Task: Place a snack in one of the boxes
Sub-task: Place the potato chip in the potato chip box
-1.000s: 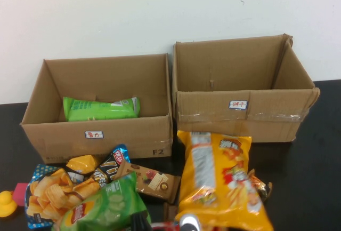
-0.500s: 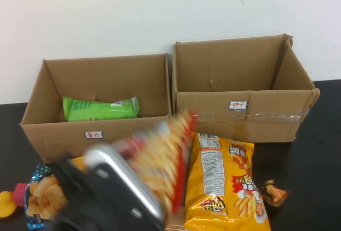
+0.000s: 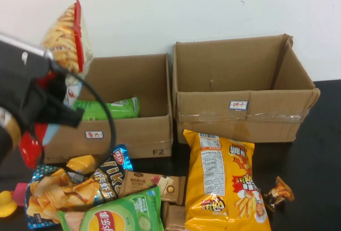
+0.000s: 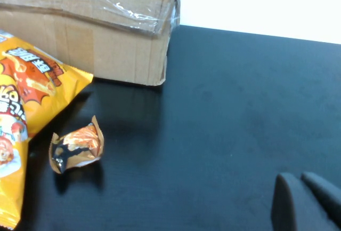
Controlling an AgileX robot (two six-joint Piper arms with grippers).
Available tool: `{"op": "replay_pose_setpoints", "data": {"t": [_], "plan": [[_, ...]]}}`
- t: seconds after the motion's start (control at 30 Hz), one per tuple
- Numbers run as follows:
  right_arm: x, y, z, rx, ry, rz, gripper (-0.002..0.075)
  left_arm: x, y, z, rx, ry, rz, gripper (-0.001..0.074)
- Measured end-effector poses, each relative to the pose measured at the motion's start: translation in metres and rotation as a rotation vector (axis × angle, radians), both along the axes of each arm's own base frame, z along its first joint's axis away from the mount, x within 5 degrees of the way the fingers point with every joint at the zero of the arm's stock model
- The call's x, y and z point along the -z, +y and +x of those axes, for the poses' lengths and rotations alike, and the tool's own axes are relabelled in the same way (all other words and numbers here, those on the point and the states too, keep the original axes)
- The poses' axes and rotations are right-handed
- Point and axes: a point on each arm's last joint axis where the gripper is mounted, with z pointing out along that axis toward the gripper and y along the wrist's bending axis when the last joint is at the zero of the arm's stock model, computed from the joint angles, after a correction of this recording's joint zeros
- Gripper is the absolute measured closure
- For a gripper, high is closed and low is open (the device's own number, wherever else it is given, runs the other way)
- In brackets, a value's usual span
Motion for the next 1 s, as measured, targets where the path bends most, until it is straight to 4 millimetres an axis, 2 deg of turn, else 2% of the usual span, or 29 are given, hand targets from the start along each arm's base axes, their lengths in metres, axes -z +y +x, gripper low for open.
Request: {"op": "replay_pose_setpoints", "data": {"t": [0.17, 0.37, 0.5, 0.57, 0.6, 0.7, 0.77, 0.87, 0.93, 1.0], "plan": [[0.0, 0.0, 0.0, 0.0, 0.0, 0.0, 0.0727, 0.008, 0.007, 0.053, 0.049, 0.085, 0.078, 0.0408], [0.0, 0.0, 0.0, 0.0, 0.0, 0.0, 0.0727, 0.033, -0.008, 0.116, 0.155, 0.139, 0.338, 0.0408], [0.0, 0.0, 0.0, 0.0, 0.0, 0.0, 0.0727, 0.062, -0.016, 0.15, 0.203, 0.183, 0.512, 0.0406], [0.0, 0.0, 0.0, 0.0, 0.0, 0.0, 0.0727, 0.084, -0.017, 0.164, 0.195, 0.228, 0.566, 0.0356], [0.0, 0.0, 0.0, 0.0, 0.0, 0.0, 0.0727, 0.096, -0.017, 0.17, 0.183, 0.253, 0.592, 0.0307], [0.0, 0.0, 0.0, 0.0, 0.0, 0.0, 0.0727, 0.118, -0.014, 0.178, 0.113, 0.304, 0.667, 0.0137], [0.0, 0.0, 0.0, 0.0, 0.0, 0.0, 0.0727, 0.118, -0.014, 0.177, 0.061, 0.304, 0.702, 0.0085], [0.0, 0.0, 0.0, 0.0, 0.0, 0.0, 0.0727, 0.102, -0.02, 0.172, 0.028, 0.262, 0.702, 0.0055], [0.0, 0.0, 0.0, 0.0, 0.0, 0.0, 0.0727, 0.079, -0.026, 0.163, 0.006, 0.209, 0.643, 0.0052], [0.0, 0.0, 0.0, 0.0, 0.0, 0.0, 0.0727, 0.057, -0.032, 0.15, -0.01, 0.161, 0.575, 0.008]]}}
